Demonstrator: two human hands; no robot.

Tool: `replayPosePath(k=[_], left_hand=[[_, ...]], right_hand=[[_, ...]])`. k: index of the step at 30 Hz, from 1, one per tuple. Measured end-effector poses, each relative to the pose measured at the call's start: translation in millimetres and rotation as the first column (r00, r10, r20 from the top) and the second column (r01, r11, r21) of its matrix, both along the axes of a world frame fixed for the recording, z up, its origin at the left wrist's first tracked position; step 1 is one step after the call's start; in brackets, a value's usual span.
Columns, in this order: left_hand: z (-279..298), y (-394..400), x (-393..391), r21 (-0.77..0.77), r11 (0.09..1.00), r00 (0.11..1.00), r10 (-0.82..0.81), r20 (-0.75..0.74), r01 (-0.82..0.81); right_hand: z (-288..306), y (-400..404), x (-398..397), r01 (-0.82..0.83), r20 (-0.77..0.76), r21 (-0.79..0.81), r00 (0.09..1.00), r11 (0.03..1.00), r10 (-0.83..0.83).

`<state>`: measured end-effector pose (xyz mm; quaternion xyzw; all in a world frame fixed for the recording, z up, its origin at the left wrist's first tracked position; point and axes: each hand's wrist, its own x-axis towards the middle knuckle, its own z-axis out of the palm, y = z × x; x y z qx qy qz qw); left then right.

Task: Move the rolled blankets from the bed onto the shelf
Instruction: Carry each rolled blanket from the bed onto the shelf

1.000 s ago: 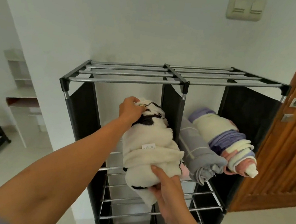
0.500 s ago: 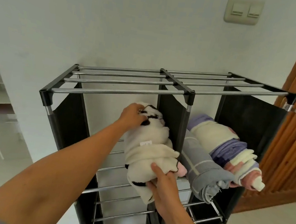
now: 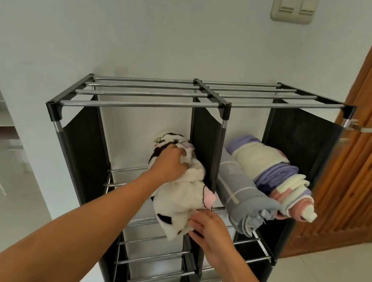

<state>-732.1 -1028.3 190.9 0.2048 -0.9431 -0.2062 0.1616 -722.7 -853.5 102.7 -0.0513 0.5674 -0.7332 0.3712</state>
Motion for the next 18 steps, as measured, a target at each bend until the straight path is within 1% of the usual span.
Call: replayPosePath(k=[2,4,5,6,7,9,11,12,13,15,18], left_hand=[[-9,25,14,0.01,0.999,0.984,0.037,-0.172,-0.036],[-20,58,28,-0.006,0.999,0.944,0.04,-0.328,-0.044],[-25,77,35,-0.013,1.0,0.928,0.011,-0.371,-0.018],[-30,96,42,-0.021,0.999,0.924,-0.043,-0.381,0.038],[-36,115,45,-0.027,0.993,0.928,-0.118,-0.353,0.117],[-48,150,46,-0.01,0.954,0.936,-0.295,-0.195,0.298],[-60,190,44,0.074,0.899,0.901,-0.434,0.005,0.433],[-68,215,44,0.138,0.862,0.86,-0.501,0.095,0.487],[-77,241,46,0.207,0.824,0.812,-0.561,0.161,0.528],[-98,294,52,0.331,0.732,0.701,-0.675,0.231,0.595],[-132,378,75,0.459,0.558,0.482,-0.83,0.281,0.692]], right_hand=[[-1,25,1,0.033,0.024,-0.001,0.999,0.999,-0.033],[-3,56,5,0.074,0.058,-0.006,0.996,0.997,-0.074],[-5,72,8,0.099,0.077,-0.011,0.992,0.995,-0.098],[-8,90,11,0.131,0.096,-0.012,0.987,0.991,-0.129],[-12,108,15,0.168,0.113,-0.008,0.98,0.986,-0.166],[-21,147,25,0.262,0.148,0.009,0.954,0.965,-0.26],[-32,194,40,0.374,0.184,0.033,0.909,0.927,-0.374],[-39,222,50,0.449,0.203,0.046,0.871,0.893,-0.448],[-45,251,63,0.529,0.226,0.053,0.82,0.847,-0.527],[-59,308,94,0.688,0.27,0.063,0.685,0.723,-0.676],[-76,382,167,0.881,0.31,0.086,0.421,0.466,-0.853]])
